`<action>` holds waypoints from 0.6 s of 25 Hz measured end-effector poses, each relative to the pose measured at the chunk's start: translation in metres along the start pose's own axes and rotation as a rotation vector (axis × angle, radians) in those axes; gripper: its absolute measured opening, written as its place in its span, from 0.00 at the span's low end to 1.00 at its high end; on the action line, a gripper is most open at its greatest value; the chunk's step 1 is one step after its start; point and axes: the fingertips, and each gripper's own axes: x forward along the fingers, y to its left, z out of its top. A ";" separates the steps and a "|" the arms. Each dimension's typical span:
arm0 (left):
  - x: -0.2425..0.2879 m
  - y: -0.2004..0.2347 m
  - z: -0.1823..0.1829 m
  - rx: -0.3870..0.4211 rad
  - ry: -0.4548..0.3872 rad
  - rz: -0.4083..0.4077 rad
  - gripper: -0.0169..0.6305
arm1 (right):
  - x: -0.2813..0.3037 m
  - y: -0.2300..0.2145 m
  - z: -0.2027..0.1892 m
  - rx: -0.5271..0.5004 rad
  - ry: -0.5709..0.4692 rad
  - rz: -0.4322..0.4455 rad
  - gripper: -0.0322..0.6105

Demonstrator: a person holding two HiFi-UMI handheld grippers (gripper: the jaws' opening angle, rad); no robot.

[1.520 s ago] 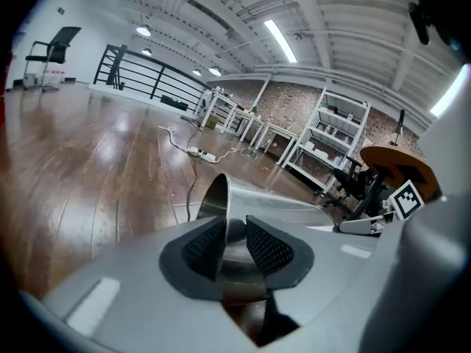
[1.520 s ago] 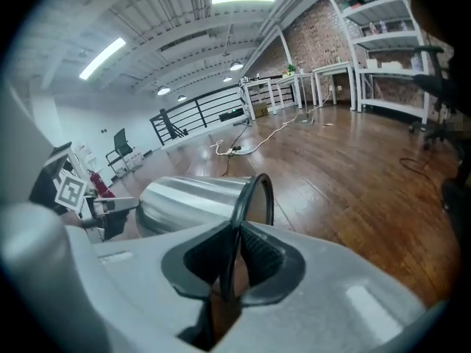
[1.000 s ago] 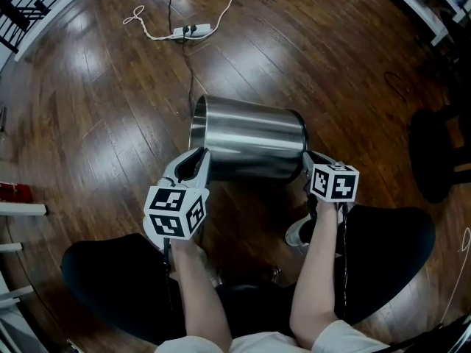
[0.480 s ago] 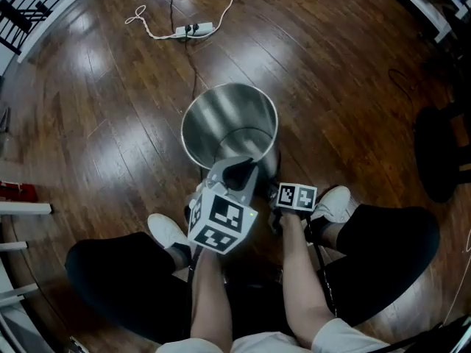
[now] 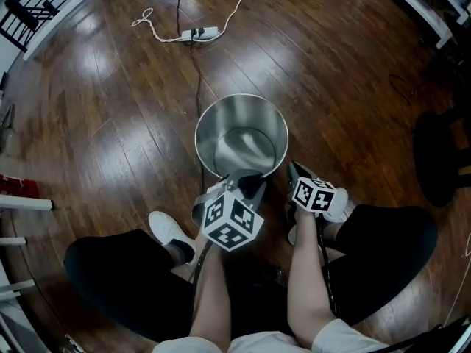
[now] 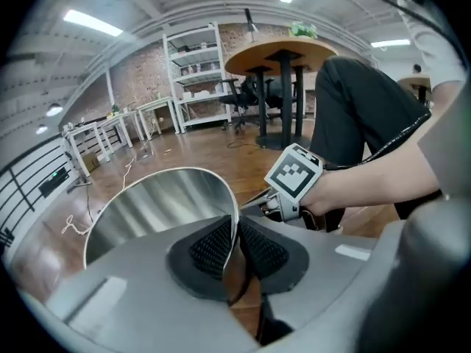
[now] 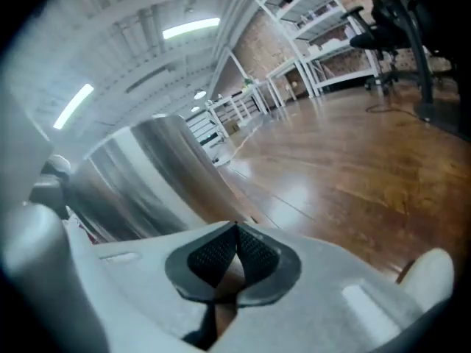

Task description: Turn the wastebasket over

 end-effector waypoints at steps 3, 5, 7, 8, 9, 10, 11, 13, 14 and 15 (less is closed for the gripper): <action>-0.008 0.003 -0.002 -0.076 -0.086 0.063 0.12 | -0.025 0.026 0.027 -0.082 -0.083 0.049 0.03; -0.022 0.006 -0.003 -0.124 -0.138 0.136 0.13 | -0.047 0.044 0.044 -0.131 -0.143 0.088 0.03; -0.047 0.014 0.004 -0.174 -0.213 0.241 0.14 | -0.073 0.064 0.062 -0.195 -0.206 0.130 0.03; -0.063 0.019 0.011 -0.211 -0.271 0.299 0.14 | -0.089 0.075 0.070 -0.230 -0.237 0.154 0.03; -0.082 0.022 0.020 -0.254 -0.340 0.355 0.14 | -0.105 0.088 0.075 -0.263 -0.268 0.180 0.04; -0.103 0.023 0.028 -0.296 -0.411 0.406 0.15 | -0.123 0.102 0.079 -0.293 -0.298 0.206 0.05; -0.123 0.021 0.035 -0.331 -0.473 0.450 0.18 | -0.142 0.115 0.080 -0.323 -0.326 0.232 0.06; -0.159 0.009 0.046 -0.366 -0.555 0.522 0.22 | -0.181 0.140 0.080 -0.384 -0.371 0.270 0.09; -0.174 -0.002 0.050 -0.366 -0.578 0.551 0.24 | -0.201 0.150 0.079 -0.410 -0.391 0.281 0.11; -0.188 -0.014 0.054 -0.360 -0.595 0.575 0.27 | -0.221 0.158 0.078 -0.427 -0.412 0.287 0.13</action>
